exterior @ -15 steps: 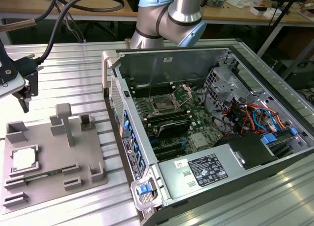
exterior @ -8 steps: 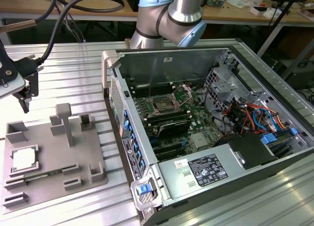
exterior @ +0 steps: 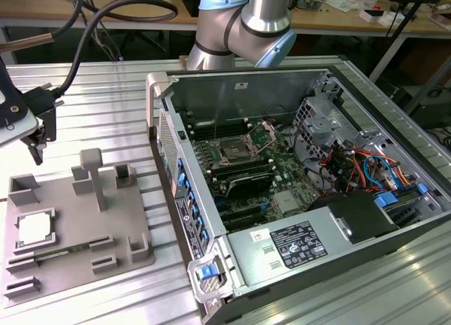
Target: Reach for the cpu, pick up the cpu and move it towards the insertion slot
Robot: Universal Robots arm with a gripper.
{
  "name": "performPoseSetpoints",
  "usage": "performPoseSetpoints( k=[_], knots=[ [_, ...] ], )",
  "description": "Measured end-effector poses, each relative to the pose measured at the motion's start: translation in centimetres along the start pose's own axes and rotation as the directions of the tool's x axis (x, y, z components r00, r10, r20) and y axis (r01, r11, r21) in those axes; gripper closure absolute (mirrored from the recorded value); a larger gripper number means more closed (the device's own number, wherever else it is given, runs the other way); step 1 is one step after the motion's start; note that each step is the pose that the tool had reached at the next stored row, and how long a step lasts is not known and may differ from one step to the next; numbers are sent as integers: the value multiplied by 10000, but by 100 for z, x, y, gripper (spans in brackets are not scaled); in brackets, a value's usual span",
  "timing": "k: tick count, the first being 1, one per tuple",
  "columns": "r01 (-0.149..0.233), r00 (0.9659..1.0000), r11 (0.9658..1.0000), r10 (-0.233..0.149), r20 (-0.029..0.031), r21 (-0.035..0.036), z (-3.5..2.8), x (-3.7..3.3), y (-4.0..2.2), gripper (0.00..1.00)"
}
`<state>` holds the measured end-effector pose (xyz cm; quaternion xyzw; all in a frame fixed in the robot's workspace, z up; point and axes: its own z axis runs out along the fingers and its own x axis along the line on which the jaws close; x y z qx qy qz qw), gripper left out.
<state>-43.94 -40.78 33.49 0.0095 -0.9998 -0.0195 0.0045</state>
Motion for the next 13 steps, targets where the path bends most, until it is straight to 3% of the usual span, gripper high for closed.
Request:
performPoseSetpoints(
  k=[13],
  knots=[
    [0,10000,10000,0,0,0,167,-1,-7,34]
  ],
)
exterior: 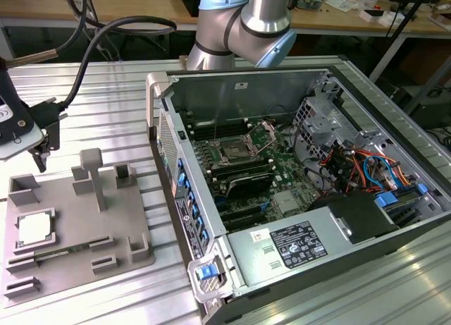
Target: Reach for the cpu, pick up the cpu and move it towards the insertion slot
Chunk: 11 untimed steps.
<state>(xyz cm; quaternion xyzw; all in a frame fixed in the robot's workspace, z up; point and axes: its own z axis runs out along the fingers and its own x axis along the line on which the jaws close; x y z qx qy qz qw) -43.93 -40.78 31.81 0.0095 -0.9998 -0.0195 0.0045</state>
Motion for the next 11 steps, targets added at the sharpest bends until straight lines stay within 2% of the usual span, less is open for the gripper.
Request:
performPoseSetpoints(
  k=[4,7,11],
  knots=[
    [0,10000,10000,0,-1,0,53,0,-2,34],
    [0,10000,10000,0,-1,0,124,-1,-8,34],
    [7,10000,10000,-7,-2,-23,163,0,-62,34]
  ],
)
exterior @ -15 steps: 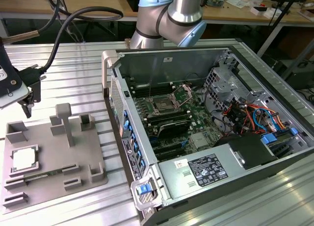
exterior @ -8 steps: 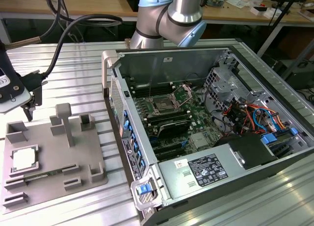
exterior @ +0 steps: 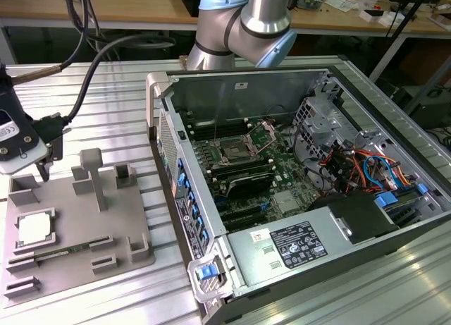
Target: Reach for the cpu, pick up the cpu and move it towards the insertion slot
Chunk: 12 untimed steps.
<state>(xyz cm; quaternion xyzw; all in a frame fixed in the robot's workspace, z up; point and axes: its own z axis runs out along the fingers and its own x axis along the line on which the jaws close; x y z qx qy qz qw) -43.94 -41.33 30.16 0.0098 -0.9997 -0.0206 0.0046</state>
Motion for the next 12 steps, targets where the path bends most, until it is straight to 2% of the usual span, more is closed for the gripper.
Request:
performPoseSetpoints(
  k=[5,8,12],
  knots=[
    [12,10000,10000,-12,2,-86,49,7,-72,34],
    [11,10000,9999,-11,2,-118,56,9,-83,34],
    [12,10000,9999,-12,1,-120,58,9,-85,34]
  ],
)
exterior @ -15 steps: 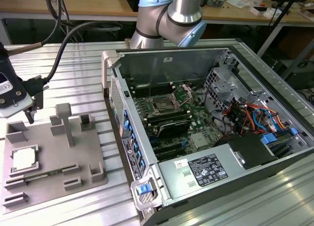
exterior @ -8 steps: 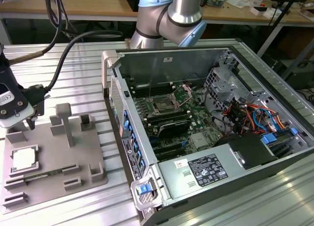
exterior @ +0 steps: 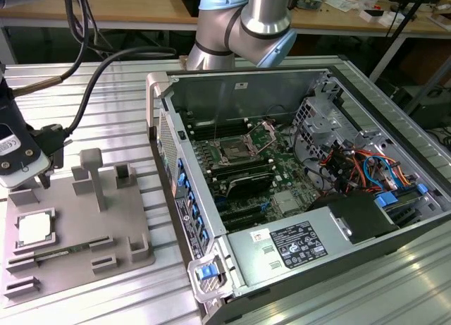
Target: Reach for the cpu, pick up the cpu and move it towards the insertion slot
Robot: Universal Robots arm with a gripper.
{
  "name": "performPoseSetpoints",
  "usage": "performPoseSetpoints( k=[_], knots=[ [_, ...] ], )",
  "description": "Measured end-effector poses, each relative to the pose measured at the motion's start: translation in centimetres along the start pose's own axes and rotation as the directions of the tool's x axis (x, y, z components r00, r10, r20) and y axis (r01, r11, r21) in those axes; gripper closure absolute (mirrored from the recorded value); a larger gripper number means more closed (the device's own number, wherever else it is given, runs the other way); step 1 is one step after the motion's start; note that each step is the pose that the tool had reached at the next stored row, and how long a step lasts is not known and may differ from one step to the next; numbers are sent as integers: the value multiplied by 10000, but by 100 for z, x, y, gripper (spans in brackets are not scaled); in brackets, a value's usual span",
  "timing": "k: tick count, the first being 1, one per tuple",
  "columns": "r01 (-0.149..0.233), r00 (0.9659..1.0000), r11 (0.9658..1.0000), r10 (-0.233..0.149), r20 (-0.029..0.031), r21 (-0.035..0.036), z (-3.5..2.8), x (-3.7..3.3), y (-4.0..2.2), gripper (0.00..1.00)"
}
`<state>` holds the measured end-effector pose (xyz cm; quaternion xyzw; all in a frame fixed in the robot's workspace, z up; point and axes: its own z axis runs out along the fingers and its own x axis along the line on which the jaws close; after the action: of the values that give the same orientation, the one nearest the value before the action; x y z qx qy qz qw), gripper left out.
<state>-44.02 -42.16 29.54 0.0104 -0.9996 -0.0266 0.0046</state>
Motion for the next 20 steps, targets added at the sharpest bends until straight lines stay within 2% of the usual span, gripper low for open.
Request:
performPoseSetpoints(
  k=[7,11,20],
  knots=[
    [0,10000,10000,0,1,-1,65,-1,-3,34],
    [1,10000,10000,-1,1,0,139,-2,-7,34],
    [1,10000,10000,-1,2,-1,249,-3,-14,34]
  ],
)
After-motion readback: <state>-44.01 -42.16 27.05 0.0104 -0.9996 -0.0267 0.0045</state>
